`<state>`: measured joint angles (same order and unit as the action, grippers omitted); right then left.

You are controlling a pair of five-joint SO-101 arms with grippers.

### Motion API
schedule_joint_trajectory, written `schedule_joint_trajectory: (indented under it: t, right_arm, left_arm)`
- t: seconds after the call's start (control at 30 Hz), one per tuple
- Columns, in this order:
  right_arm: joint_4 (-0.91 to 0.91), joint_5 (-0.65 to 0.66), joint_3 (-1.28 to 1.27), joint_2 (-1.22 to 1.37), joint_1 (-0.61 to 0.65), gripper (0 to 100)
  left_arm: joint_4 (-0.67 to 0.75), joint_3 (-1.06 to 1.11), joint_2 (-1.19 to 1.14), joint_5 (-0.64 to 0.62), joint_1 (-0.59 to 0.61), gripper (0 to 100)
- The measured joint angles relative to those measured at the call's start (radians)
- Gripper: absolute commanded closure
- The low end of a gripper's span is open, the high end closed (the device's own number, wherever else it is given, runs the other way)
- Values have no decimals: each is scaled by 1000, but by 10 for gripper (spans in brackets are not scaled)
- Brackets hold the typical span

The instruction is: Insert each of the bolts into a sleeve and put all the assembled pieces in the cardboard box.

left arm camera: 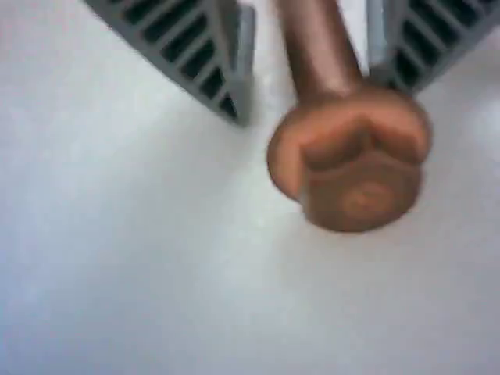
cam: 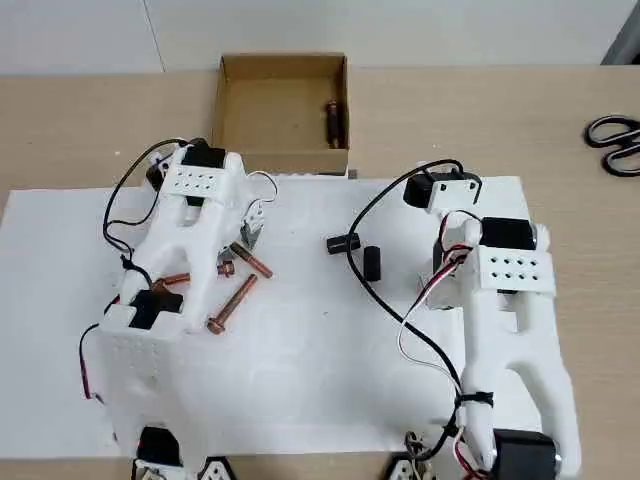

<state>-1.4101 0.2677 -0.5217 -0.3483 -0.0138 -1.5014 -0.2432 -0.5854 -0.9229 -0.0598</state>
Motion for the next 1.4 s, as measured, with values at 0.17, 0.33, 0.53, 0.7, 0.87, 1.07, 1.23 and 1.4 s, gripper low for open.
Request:
schedule_joint_trajectory:
  t: [0.17,0.33,0.53,0.7,0.87,1.07,1.23,1.4]
  right_arm:
    - [5,3,0,0,0,995]
    - [15,3,0,0,0,995]
    - [17,3,0,0,0,995]
    - [28,3,0,0,0,995]
    - [37,3,0,0,0,995]
    - [43,3,0,0,0,995]
    - [43,3,0,0,0,995]
    - [43,3,0,0,0,995]
  left_arm:
    - [-6,-11,-8,0,3,907]
    - [-8,-12,-8,0,3,907]
    - [-15,-21,-12,0,3,907]
    - [-38,-49,-17,0,18,907]
    - [-41,-51,-23,0,28,907]
    - [-41,-51,-23,0,28,993]
    - [-32,-58,-23,-5,28,994]
    - [-32,-58,-23,0,28,994]
